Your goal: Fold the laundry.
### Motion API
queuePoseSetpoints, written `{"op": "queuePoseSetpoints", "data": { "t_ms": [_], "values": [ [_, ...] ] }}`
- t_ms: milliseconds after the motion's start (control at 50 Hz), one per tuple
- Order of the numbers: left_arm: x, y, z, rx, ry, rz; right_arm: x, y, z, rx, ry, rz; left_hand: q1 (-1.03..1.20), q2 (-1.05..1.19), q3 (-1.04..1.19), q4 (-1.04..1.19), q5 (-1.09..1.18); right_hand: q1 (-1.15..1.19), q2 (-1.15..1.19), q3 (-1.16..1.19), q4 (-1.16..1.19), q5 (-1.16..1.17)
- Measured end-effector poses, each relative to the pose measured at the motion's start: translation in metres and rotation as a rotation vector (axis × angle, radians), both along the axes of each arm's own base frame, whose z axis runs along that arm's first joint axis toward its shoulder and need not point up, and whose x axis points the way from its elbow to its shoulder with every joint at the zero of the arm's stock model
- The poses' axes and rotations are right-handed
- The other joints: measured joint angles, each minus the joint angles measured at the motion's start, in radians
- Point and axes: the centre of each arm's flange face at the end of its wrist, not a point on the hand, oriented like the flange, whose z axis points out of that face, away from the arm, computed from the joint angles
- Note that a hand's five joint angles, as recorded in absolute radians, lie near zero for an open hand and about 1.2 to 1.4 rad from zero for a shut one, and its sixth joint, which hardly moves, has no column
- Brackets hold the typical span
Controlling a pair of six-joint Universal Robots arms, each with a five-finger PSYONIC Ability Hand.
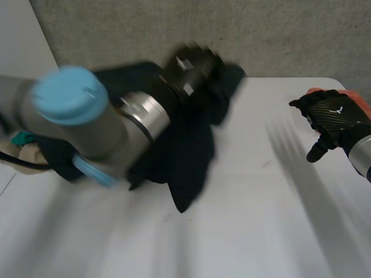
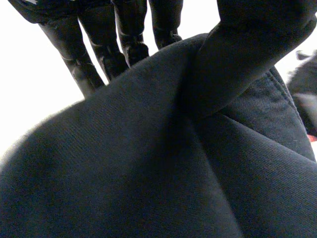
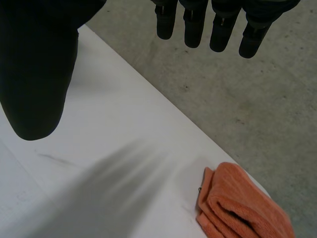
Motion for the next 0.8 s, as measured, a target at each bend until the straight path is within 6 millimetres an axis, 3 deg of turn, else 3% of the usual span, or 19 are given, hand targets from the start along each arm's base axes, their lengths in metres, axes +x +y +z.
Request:
{"op": "queuePoseSetpoints", "data": {
  "t_ms": [40, 60, 80, 120, 140, 180, 200, 340, 360, 480, 580, 620, 800],
  "values": [
    [-0.007, 0.008, -0.012, 0.028, -0.023, -0.031, -0.002, 0.000, 0.000, 0.001, -0.003, -0.006, 0.000, 0.000, 0.000, 0.000, 0.000, 0.000, 0.000, 0.000, 0.000, 0.000],
    [-0.019, 0.023, -0.034, 0.077, -0.067, -0.082, -0.008, -0.002, 0.000, 0.005, -0.010, -0.025, 0.000, 0.000, 0.000, 0.000, 0.000, 0.000, 0.000, 0.000, 0.000, 0.000],
    [-0.023, 0.029, -0.043, 0.095, -0.084, -0.099, -0.011, -0.003, -0.001, 0.007, -0.011, -0.034, -0.069, -0.083, -0.065, -0.067, -0.059, 0.000, 0.000, 0.000, 0.000, 0.000],
    [-0.028, 0.036, -0.055, 0.117, -0.108, -0.118, -0.016, -0.004, -0.002, 0.013, -0.013, -0.048, -0.437, -0.418, -0.413, -0.399, -0.380, 0.000, 0.000, 0.000, 0.000, 0.000],
    [-0.028, 0.036, -0.055, 0.117, -0.108, -0.118, -0.016, -0.004, -0.002, 0.013, -0.013, -0.048, -0.437, -0.418, -0.413, -0.399, -0.380, 0.000, 0.000, 0.000, 0.000, 0.000],
    [-0.031, 0.040, -0.058, 0.120, -0.118, -0.122, -0.020, -0.005, -0.004, 0.020, -0.014, -0.059, -0.869, -0.841, -0.821, -0.841, -0.814, 0.000, 0.000, 0.000, 0.000, 0.000],
    [-0.031, 0.041, -0.057, 0.118, -0.118, -0.119, -0.021, -0.006, -0.005, 0.023, -0.014, -0.062, -0.893, -0.876, -0.868, -0.888, -0.859, 0.000, 0.000, 0.000, 0.000, 0.000],
    [-0.018, 0.038, -0.017, 0.081, -0.072, -0.016, -0.022, -0.007, -0.006, 0.028, -0.013, -0.055, -0.899, -0.931, -0.926, -0.945, -0.917, 0.000, 0.000, 0.000, 0.000, 0.000],
    [-0.011, 0.038, -0.006, 0.082, -0.062, 0.033, -0.021, -0.007, -0.005, 0.026, -0.013, -0.043, -0.899, -0.931, -0.926, -0.945, -0.917, 0.000, 0.000, 0.000, 0.000, 0.000],
    [0.021, 0.047, 0.009, 0.165, -0.107, 0.226, -0.014, -0.005, -0.002, 0.029, -0.014, 0.031, -0.899, -0.931, -0.926, -0.945, -0.917, 0.000, 0.000, 0.000, 0.000, 0.000],
    [0.052, 0.063, -0.011, 0.285, -0.235, 0.367, -0.008, -0.001, -0.008, 0.076, -0.012, 0.098, -0.899, -0.931, -0.926, -0.945, -0.917, 0.002, 0.003, 0.002, 0.002, 0.002],
    [0.066, 0.073, -0.030, 0.343, -0.312, 0.415, -0.004, 0.000, -0.016, 0.110, -0.008, 0.131, -0.895, -0.931, -0.926, -0.943, -0.913, 0.004, 0.003, 0.003, 0.002, 0.004],
    [0.082, 0.086, -0.084, 0.393, -0.384, 0.449, 0.031, 0.009, -0.053, 0.192, 0.056, 0.272, -0.895, -0.931, -0.926, -0.943, -0.913, 0.042, 0.064, 0.068, 0.066, 0.059]
  ]
}}
